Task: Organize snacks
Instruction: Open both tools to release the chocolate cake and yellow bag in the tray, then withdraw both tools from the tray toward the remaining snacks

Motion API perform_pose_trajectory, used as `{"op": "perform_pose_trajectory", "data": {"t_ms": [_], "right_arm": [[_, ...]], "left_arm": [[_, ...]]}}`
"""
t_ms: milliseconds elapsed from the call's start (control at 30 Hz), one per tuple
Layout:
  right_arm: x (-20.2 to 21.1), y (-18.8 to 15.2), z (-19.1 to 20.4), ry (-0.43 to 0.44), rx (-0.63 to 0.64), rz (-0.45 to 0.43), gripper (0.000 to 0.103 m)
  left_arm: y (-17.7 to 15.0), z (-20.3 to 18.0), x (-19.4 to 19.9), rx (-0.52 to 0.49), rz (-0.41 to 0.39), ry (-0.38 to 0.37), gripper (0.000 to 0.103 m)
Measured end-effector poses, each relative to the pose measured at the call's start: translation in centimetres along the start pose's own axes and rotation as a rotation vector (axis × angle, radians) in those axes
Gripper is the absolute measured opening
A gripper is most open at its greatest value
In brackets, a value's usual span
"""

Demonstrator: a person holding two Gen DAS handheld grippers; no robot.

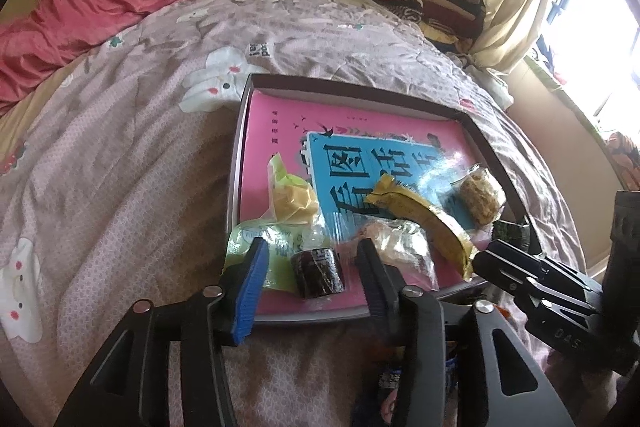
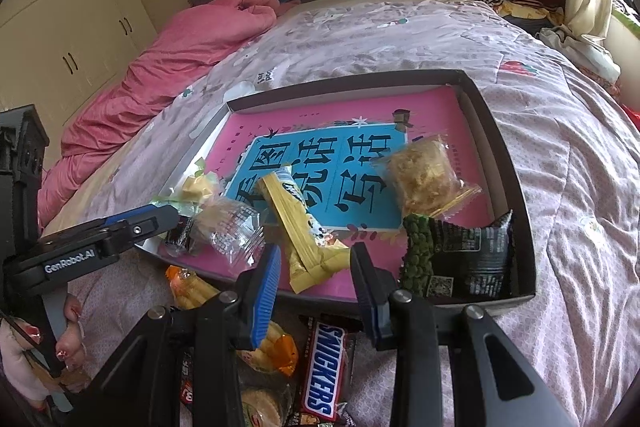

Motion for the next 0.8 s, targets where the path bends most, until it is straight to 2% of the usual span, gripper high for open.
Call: {"op": "perform_pose_trajectory", "data": {"t_ms": [300,400,800], "right_arm": [[1.1,0.5,-0.7,-0.016,-0.018,-0.033,0.038],[1.4,0.8,-0.9,-0.019,-0.026,-0.044,0.041],[3.0,1.0,-0.9,-0.019,-0.031,-0.077,0.049]], "left_arm": [[0.2,-0.8,1.2,-0.044,-0.031,0.015,0.057],[0.2,-1.1,1.6,-0.052,-0.034,0.018,0.067],[0.2,-1.4,2.7,-0.058,-0.038,0.036,0.073]]}}
Point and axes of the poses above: each gripper's, at about its wrist camera, not at the fingertips, and x roughly against the way its jaws point, z to its left, y to its top, the point moved 8 cm from there along -x, roughly the way its jaws point, and after that the axes turned 8 degrees about y, right-handed, at the moved point
